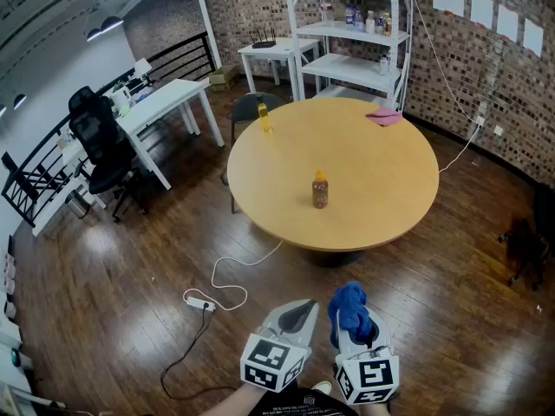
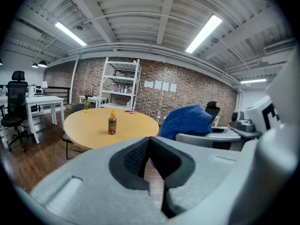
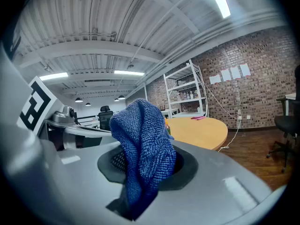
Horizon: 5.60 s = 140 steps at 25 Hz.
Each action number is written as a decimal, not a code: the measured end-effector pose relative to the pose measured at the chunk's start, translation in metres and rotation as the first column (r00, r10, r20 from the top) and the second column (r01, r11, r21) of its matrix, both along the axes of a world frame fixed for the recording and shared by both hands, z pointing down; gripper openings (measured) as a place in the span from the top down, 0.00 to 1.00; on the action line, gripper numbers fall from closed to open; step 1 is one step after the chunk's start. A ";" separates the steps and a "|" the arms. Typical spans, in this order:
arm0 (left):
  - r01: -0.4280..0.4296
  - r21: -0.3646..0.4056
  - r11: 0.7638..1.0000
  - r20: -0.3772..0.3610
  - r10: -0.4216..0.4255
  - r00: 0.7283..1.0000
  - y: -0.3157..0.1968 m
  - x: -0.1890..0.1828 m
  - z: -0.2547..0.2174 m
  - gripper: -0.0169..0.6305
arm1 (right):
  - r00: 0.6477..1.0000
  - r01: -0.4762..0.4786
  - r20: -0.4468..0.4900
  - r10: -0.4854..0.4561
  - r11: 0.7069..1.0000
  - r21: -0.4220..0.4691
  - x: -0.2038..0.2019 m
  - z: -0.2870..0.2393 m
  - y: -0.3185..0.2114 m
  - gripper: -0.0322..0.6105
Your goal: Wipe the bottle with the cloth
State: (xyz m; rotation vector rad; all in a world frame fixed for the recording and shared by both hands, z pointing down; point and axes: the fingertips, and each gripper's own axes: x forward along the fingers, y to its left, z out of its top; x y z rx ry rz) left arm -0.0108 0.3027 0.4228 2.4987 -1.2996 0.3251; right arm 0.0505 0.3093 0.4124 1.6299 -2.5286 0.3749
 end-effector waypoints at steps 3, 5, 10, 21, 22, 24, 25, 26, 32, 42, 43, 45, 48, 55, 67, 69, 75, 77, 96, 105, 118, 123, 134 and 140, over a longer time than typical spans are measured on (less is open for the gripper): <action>0.003 0.012 1.000 0.007 -0.003 1.000 -0.020 -0.002 -0.001 0.97 | 1.000 -0.002 0.002 0.002 1.000 -0.001 0.000 0.004 -0.018 0.78; -0.003 0.014 1.000 0.003 0.003 1.000 -0.036 -0.003 0.001 0.97 | 1.000 -0.009 -0.001 0.009 1.000 -0.003 -0.001 0.008 -0.033 0.78; -0.026 0.024 0.999 -0.011 0.027 1.000 -0.086 -0.009 0.002 0.97 | 0.999 -0.028 -0.016 0.028 1.000 0.000 -0.008 0.012 -0.081 0.78; -0.122 0.012 0.992 -0.017 0.122 0.992 -0.201 -0.041 -0.002 0.97 | 0.997 -0.078 -0.023 0.077 0.997 -0.029 -0.050 0.010 -0.190 0.78; -0.131 0.011 0.991 -0.018 0.131 0.991 -0.210 -0.043 -0.003 0.97 | 0.996 -0.086 -0.026 0.085 0.996 -0.032 -0.053 0.009 -0.198 0.78; -0.151 0.010 0.988 -0.025 0.152 0.988 -0.227 -0.047 -0.004 0.97 | 0.994 -0.102 -0.030 0.101 0.994 -0.034 -0.058 0.007 -0.214 0.78; -0.161 0.011 0.987 -0.028 0.162 0.986 -0.235 -0.048 -0.003 0.97 | 0.993 -0.111 -0.031 0.110 0.993 -0.034 -0.059 0.006 -0.222 0.78; -0.171 0.013 0.985 -0.029 0.172 0.985 -0.243 -0.048 -0.003 0.97 | 0.992 -0.120 -0.033 0.119 0.992 -0.033 -0.059 0.006 -0.229 0.78; -0.228 0.019 0.974 -0.024 0.228 0.973 -0.282 -0.047 0.000 0.97 | 0.984 -0.176 -0.041 0.175 0.984 -0.030 -0.059 0.010 -0.261 0.78; -0.253 -0.009 0.967 -0.040 0.253 0.967 -0.307 -0.043 0.010 0.97 | 0.977 -0.208 -0.063 0.205 0.977 -0.039 -0.055 0.010 -0.285 0.78; -0.253 -0.010 0.967 -0.041 0.252 0.967 -0.309 -0.042 0.010 0.97 | 0.977 -0.208 -0.062 0.205 0.977 -0.040 -0.053 0.011 -0.288 0.78; -0.253 -0.007 0.968 -0.039 0.252 0.967 -0.314 -0.038 0.012 0.97 | 0.977 -0.207 -0.059 0.204 0.977 -0.044 -0.049 0.014 -0.293 0.78; -0.255 0.005 0.967 -0.048 0.255 0.966 -0.325 -0.035 0.015 0.97 | 0.978 -0.202 -0.055 0.199 0.978 -0.045 -0.044 0.018 -0.301 0.78; -0.285 0.006 0.958 -0.042 0.285 0.958 -0.362 -0.024 0.029 0.89 | 0.979 -0.200 -0.050 0.197 0.978 -0.064 -0.030 0.031 -0.319 0.78; -0.329 -0.019 0.944 0.011 0.329 0.944 -0.398 -0.006 0.063 0.75 | 0.979 -0.204 -0.038 0.201 0.971 -0.124 0.000 0.061 -0.339 0.78; -0.338 -0.016 0.941 0.012 0.338 0.941 -0.403 -0.002 0.064 0.74 | 0.981 -0.196 -0.036 0.193 0.971 -0.138 0.003 0.069 -0.343 0.78; -0.377 -0.020 0.926 0.030 0.377 0.926 -0.414 0.014 0.067 0.71 | 0.988 -0.157 -0.017 0.156 0.971 -0.180 0.008 0.090 -0.363 0.78; -0.373 -0.019 0.928 0.033 0.373 0.927 -0.415 0.018 0.069 0.71 | 0.990 -0.142 -0.014 0.142 0.972 -0.188 0.010 0.096 -0.368 0.78; -0.368 0.002 0.930 0.037 0.368 0.929 -0.418 0.024 0.064 0.75 | 0.985 0.005 0.168 0.030 0.979 -0.204 0.008 0.126 -0.457 0.78; -0.372 -0.003 0.928 0.032 0.371 0.928 -0.418 0.022 0.065 0.75 | 0.949 0.158 0.305 -0.083 0.961 -0.229 -0.015 0.133 -0.473 0.78; -0.356 0.006 0.935 0.029 0.356 0.934 -0.419 0.018 0.068 0.75 | 0.944 0.105 0.329 -0.017 0.962 -0.253 -0.010 0.151 -0.435 0.78; -0.354 0.006 0.935 0.029 0.354 0.935 -0.418 0.019 0.068 0.75 | 0.955 0.068 0.295 0.008 0.966 -0.248 -0.012 0.151 -0.418 0.78; -0.321 0.005 0.947 0.029 0.320 0.947 -0.415 0.019 0.066 0.75 | 0.973 0.006 0.224 0.047 0.973 -0.230 -0.019 0.149 -0.391 0.78; -0.306 0.007 0.952 0.026 0.305 0.952 -0.416 0.016 0.068 0.75 | 0.979 0.011 0.200 0.036 0.974 -0.228 -0.028 0.150 -0.382 0.78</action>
